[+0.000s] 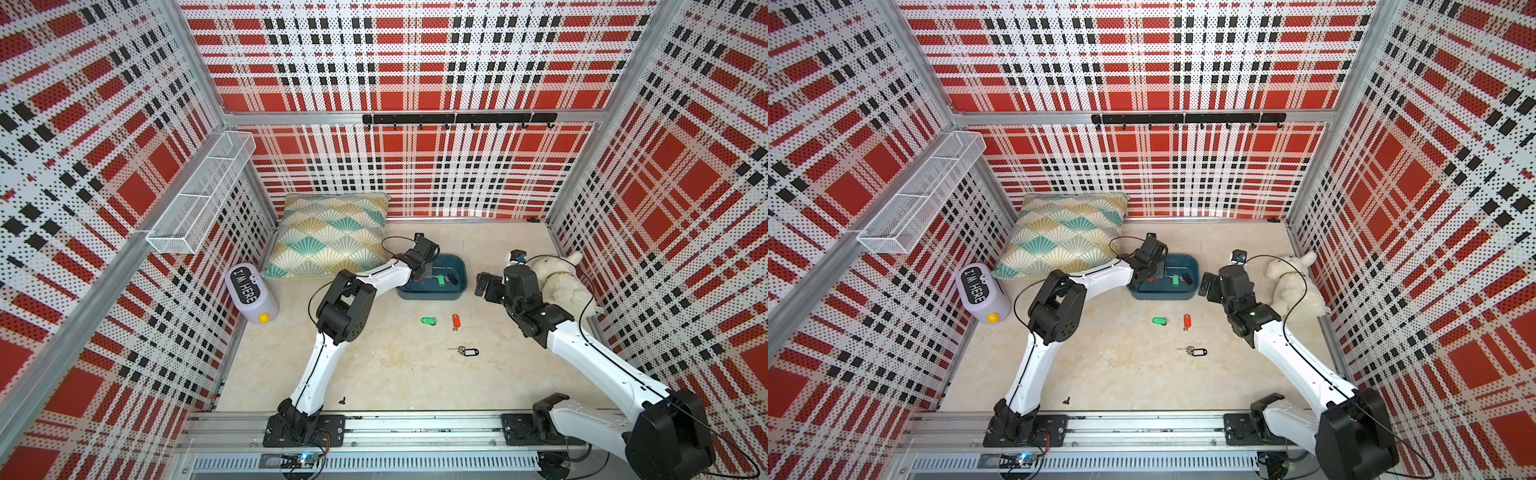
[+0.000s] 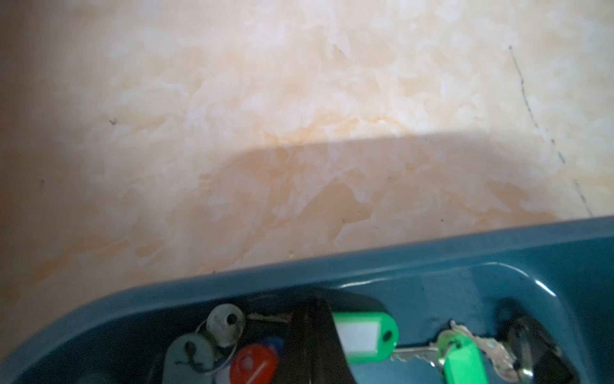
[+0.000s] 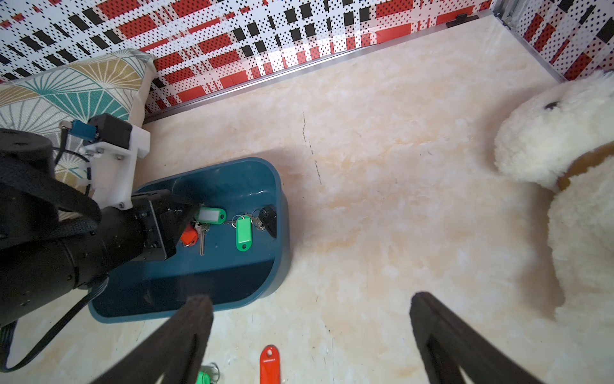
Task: Take the keys out of the storage box
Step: Pick up the key from the storage box, then place the key at the center of the board.
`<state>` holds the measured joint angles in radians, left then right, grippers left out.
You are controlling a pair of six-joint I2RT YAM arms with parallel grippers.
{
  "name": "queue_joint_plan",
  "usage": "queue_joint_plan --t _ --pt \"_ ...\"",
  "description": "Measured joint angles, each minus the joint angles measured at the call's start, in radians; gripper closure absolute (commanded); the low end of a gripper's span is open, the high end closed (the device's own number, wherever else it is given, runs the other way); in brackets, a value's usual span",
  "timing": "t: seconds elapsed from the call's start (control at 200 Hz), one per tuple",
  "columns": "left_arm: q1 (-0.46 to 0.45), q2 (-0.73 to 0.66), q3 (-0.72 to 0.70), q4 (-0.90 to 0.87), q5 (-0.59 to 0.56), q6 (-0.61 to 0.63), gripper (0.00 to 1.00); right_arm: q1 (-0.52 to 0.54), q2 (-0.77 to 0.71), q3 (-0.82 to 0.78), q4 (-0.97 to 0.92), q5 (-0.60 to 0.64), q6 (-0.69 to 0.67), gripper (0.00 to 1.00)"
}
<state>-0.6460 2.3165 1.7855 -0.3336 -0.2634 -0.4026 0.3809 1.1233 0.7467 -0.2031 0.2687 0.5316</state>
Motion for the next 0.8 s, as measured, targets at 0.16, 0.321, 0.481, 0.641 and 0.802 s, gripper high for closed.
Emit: queue_joint_plan --t 0.16,0.321,0.481,0.641,0.802 --pt "-0.016 -0.06 -0.004 0.0 -0.024 0.001 1.0 0.0 -0.013 -0.013 0.013 -0.008 0.001 0.0" --pt "-0.039 -0.15 -0.052 0.008 -0.044 0.001 1.0 0.0 -0.031 -0.026 0.026 -0.029 0.004 0.0" --pt "-0.066 -0.319 -0.237 0.065 -0.047 -0.009 1.0 -0.001 -0.036 -0.033 0.045 -0.063 0.004 0.0" --pt "-0.119 -0.573 -0.474 0.137 -0.072 -0.036 1.0 -0.002 -0.047 -0.058 0.061 -0.108 0.008 0.0" --pt "-0.206 -0.864 -0.731 0.195 -0.124 -0.097 1.0 -0.002 -0.066 -0.072 0.069 -0.139 0.008 0.0"
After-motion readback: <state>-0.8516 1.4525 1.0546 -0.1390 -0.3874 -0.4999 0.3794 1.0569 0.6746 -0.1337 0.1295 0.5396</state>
